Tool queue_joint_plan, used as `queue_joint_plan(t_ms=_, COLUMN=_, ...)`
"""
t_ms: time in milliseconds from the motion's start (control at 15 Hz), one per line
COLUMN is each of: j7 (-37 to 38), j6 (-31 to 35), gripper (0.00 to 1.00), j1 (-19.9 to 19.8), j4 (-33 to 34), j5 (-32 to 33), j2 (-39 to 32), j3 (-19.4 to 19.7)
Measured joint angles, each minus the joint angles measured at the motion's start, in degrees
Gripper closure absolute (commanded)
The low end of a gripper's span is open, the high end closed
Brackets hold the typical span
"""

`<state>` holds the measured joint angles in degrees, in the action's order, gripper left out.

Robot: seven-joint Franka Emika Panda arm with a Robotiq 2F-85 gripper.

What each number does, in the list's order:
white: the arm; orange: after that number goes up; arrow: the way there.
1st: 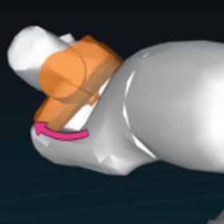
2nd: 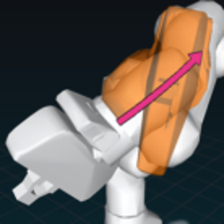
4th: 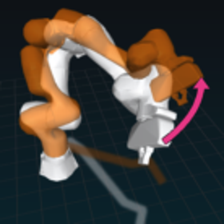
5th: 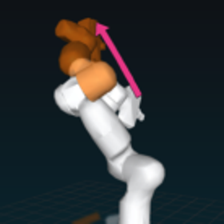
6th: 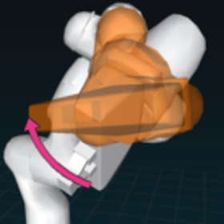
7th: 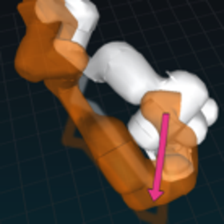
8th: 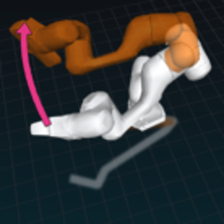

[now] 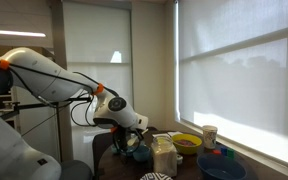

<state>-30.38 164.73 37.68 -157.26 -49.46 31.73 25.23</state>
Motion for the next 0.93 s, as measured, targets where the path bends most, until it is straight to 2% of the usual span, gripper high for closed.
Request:
queue_joint_plan(t_ms=667, j7=-6.80, j6=-0.78, gripper=0.97, j1=0.54, j4=-0.08, j5=-6.35, j2=0.76, j3=0.89)
queue_joint_plan(t_ms=933, j7=-8.21, j6=-3.38, gripper=0.97, j1=-0.12, j4=-0.12, j5=-6.83, j2=0.59, j3=0.59)
